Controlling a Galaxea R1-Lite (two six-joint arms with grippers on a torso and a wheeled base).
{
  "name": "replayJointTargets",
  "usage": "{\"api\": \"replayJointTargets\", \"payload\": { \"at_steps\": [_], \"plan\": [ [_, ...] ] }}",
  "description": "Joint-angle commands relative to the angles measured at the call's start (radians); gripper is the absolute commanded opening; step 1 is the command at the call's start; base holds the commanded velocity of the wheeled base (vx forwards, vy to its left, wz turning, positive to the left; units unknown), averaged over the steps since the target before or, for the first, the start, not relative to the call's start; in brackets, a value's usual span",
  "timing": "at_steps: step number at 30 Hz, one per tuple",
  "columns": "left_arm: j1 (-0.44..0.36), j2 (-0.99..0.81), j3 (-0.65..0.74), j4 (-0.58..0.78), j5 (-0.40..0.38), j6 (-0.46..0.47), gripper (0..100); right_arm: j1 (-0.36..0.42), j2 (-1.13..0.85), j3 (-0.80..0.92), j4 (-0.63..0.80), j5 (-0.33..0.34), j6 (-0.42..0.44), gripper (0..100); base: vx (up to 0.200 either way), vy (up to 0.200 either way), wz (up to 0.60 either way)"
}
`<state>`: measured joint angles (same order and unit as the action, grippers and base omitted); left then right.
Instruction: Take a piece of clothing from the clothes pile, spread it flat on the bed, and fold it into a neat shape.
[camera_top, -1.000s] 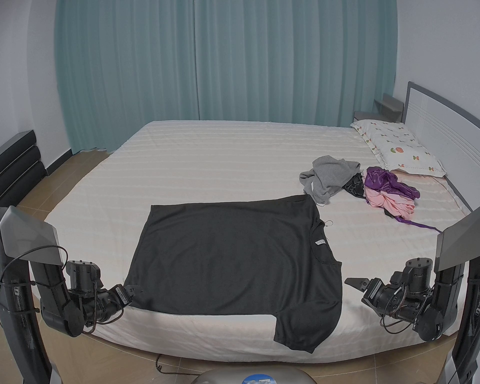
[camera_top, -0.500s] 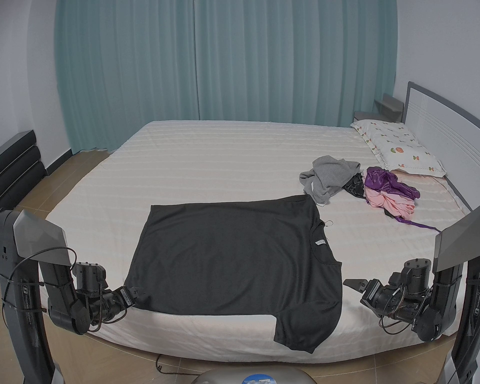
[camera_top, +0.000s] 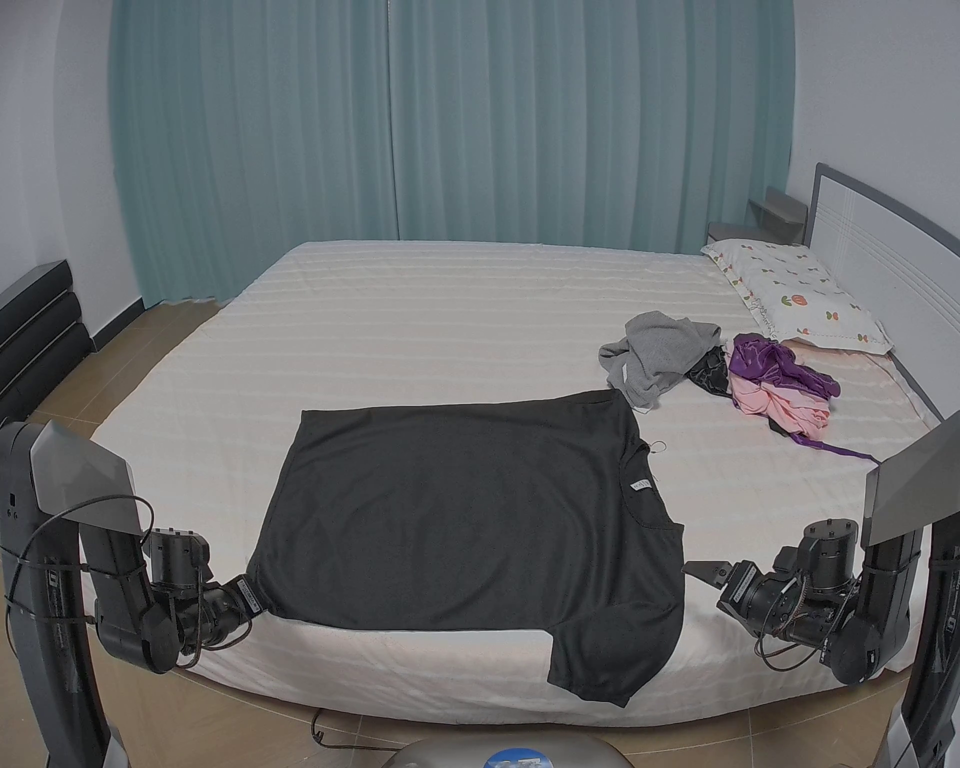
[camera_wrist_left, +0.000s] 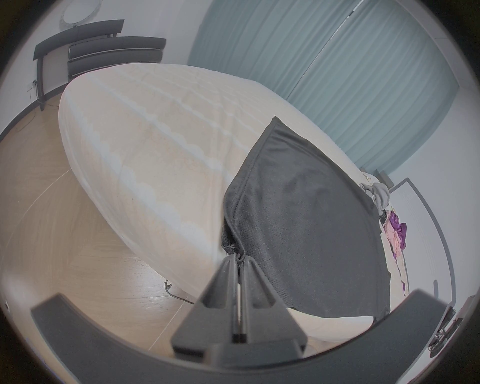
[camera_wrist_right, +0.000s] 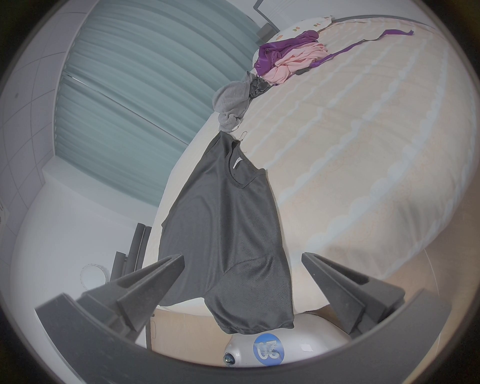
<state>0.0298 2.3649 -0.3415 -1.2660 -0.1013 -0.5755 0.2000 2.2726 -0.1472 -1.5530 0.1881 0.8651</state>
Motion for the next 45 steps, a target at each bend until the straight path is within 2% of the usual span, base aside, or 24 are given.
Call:
{"api": "replayJointTargets", "payload": {
  "at_steps": [1,6,17,24,29,40,41,42,45],
  "plan": [
    [0.004,-0.012,0.035,-0.035,0.000,-0.012,0,0.001,0.016,0.000,-0.013,-0.001,0.000,100,0.000,0.000,0.00],
    [0.004,-0.012,0.058,-0.092,0.000,-0.017,0,0.001,0.033,-0.002,-0.013,0.001,-0.006,100,0.000,0.000,0.00],
    [0.004,-0.012,0.062,-0.096,0.003,-0.015,0,0.019,0.128,-0.057,-0.012,0.001,-0.047,100,0.000,0.000,0.00],
    [0.015,-0.015,0.056,-0.096,0.000,-0.020,0,0.029,0.150,-0.147,0.004,0.001,-0.117,100,0.000,0.000,0.00],
    [0.024,-0.023,0.055,-0.096,-0.003,-0.020,0,0.044,0.156,-0.227,0.086,-0.006,-0.173,100,0.000,0.000,0.00],
    [0.027,-0.021,0.052,-0.096,-0.005,-0.020,0,0.055,0.156,-0.347,0.249,-0.044,-0.181,100,0.000,0.000,0.00],
    [0.027,-0.021,0.052,-0.096,-0.003,-0.020,0,0.053,0.157,-0.359,0.268,-0.052,-0.202,100,0.000,0.000,0.00],
    [0.027,-0.023,0.052,-0.096,-0.003,-0.020,0,0.053,0.159,-0.364,0.274,-0.058,-0.215,0,0.000,0.000,0.00],
    [0.027,-0.024,0.053,-0.096,-0.003,-0.020,0,0.053,0.160,-0.370,0.275,-0.075,-0.232,0,0.000,0.000,0.00]
  ]
}}
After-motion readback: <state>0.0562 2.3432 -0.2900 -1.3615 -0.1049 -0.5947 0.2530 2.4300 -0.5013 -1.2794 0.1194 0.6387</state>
